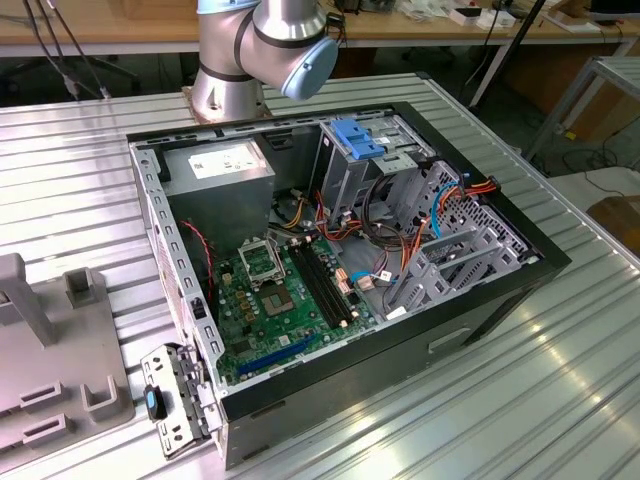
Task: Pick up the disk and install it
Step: 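Pick up the disk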
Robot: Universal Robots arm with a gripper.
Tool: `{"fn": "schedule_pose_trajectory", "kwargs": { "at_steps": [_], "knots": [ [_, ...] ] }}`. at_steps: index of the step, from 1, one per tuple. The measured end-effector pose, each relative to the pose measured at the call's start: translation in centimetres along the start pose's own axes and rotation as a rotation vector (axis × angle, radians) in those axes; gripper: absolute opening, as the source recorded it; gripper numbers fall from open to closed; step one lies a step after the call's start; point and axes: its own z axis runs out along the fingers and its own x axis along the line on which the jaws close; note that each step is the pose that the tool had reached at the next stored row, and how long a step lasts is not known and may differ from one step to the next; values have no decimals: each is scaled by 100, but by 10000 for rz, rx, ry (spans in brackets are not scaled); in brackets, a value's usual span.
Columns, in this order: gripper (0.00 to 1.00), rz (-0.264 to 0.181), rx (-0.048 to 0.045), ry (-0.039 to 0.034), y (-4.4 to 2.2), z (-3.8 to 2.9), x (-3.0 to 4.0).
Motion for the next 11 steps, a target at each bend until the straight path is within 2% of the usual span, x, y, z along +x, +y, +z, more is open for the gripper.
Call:
{"fn": "schedule_pose_trajectory", "kwargs": {
  "at_steps": [2, 6, 8, 10, 11],
  "knots": [
    [11, -555, -13, 17, 0, 0, 0],
    [11, -1189, -28, 37, 0, 0, 0],
    [11, -1261, -23, 47, 0, 2, 0],
    [11, -1347, 8, 113, 0, 5, 0],
    [11, -1427, 25, 118, 0, 5, 0]
  ]
}}
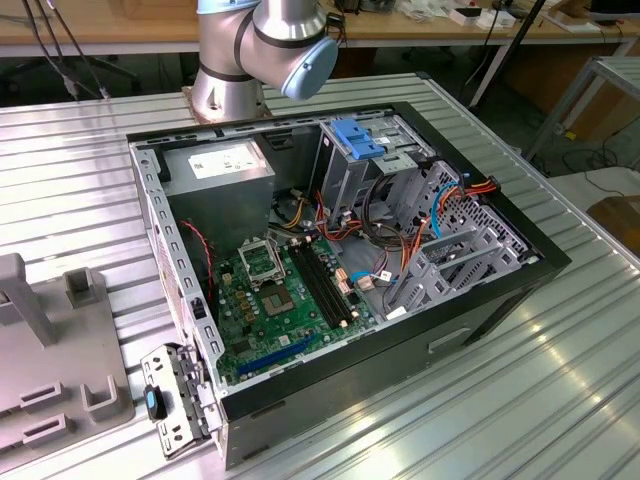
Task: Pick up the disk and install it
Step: 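Pick up the disk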
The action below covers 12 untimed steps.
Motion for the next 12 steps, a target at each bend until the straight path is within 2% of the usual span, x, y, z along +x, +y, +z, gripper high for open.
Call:
{"fn": "schedule_pose_trajectory", "kwargs": {
  "at_steps": [2, 3, 4, 10, 12],
  "knots": [
    [11, -78, 30, 1, 0, 1, 0],
    [11, -114, 133, 3, 2, 5, 0],
    [11, -144, 294, 21, 1, 7, -1],
    [11, -144, 298, 36, 2, 6, -2],
    [24, -145, 299, 35, 2, 7, -2]
  ]
}}
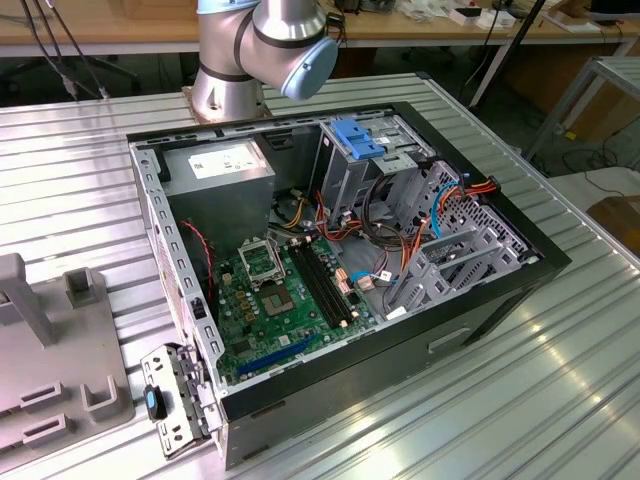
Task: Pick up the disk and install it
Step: 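Pick up the disk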
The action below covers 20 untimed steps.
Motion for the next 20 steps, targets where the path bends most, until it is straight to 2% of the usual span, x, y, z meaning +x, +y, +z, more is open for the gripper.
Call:
{"fn": "schedule_pose_trajectory", "kwargs": {
  "at_steps": [2, 3, 4, 5, 20],
  "knots": [
    [36, 0, 0, 0, 0, 0, 0],
    [36, 0, 0, 0, 0, 0, 0],
    [42, 0, 0, 0, 0, 0, 0],
    [54, 0, 1, 0, 0, 0, 0],
    [54, 0, 3, 0, 0, 0, 0]
  ]
}}
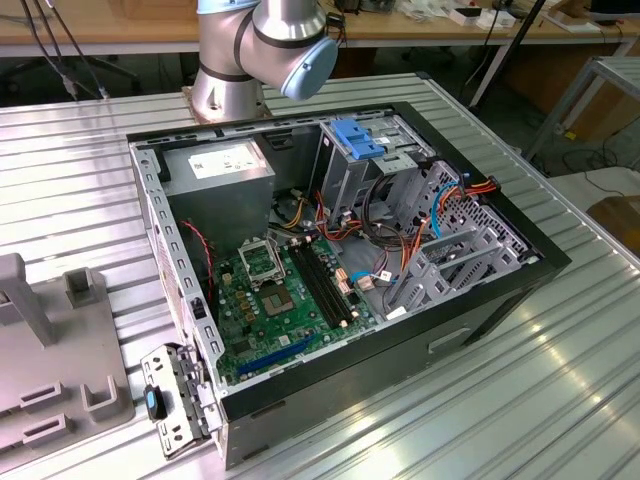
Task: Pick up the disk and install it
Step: 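Pick up the disk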
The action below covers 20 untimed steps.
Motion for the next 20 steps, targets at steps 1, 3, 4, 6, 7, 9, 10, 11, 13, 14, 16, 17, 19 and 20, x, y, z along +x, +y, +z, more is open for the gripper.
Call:
{"fn": "schedule_pose_trajectory", "kwargs": {
  "at_steps": [1, 3, 4, 6, 7, 9, 10, 11, 13, 14, 16, 17, 19, 20],
  "knots": [
    [54, 0, 1, 0, 0, 0, 0],
    [54, -1, 2, 0, 0, 0, 0],
    [54, 0, 144, -4, 5, 8, 0],
    [54, -5, 414, -15, 15, 13, 1],
    [54, -7, 473, -18, 19, 25, 2],
    [54, -7, 473, -22, 20, 52, 2],
    [54, -5, 474, -29, 24, 70, 6],
    [54, -16, 474, -32, 26, 83, 10],
    [54, -166, 469, -37, 41, 126, 21],
    [54, -274, 469, -42, 52, 144, 26],
    [54, -327, 469, -44, 56, 154, 26],
    [54, -327, 469, -43, 57, 155, 27],
    [54, -330, 472, -45, 61, 167, 27],
    [54, -330, 469, -43, 72, 176, 27]
  ]
}}
